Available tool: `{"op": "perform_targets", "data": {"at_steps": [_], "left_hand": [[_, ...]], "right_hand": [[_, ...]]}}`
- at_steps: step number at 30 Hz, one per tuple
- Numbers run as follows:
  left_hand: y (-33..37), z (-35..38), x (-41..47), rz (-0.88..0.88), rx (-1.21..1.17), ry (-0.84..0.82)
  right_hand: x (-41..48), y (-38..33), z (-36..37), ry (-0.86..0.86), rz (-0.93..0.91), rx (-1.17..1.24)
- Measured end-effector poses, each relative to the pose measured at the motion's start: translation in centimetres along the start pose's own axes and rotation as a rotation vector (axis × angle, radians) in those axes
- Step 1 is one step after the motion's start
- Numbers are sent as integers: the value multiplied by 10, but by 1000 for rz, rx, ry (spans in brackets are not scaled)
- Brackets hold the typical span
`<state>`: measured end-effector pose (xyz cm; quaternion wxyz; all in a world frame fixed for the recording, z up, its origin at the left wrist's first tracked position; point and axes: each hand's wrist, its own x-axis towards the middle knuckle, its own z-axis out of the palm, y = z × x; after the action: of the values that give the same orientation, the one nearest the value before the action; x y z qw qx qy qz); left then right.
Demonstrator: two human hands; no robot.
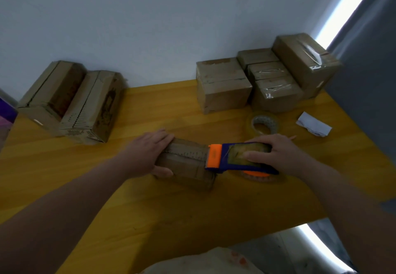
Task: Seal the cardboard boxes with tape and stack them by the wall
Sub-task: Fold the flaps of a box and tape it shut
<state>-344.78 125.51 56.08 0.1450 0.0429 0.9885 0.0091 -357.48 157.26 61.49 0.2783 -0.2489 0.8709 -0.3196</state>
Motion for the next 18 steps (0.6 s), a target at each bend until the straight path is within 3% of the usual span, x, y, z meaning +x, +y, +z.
{"op": "perform_targets", "data": {"at_steps": [3, 8, 18], "left_hand": [[-14, 5, -9, 7, 78, 50], [12, 21, -17, -6, -40, 82], [49, 20, -7, -91, -2, 110]], "right_hand": [[1, 3, 17, 39, 10, 123], [-5, 10, 25, 54, 57, 305], [-2, 7, 23, 34, 64, 349]]}}
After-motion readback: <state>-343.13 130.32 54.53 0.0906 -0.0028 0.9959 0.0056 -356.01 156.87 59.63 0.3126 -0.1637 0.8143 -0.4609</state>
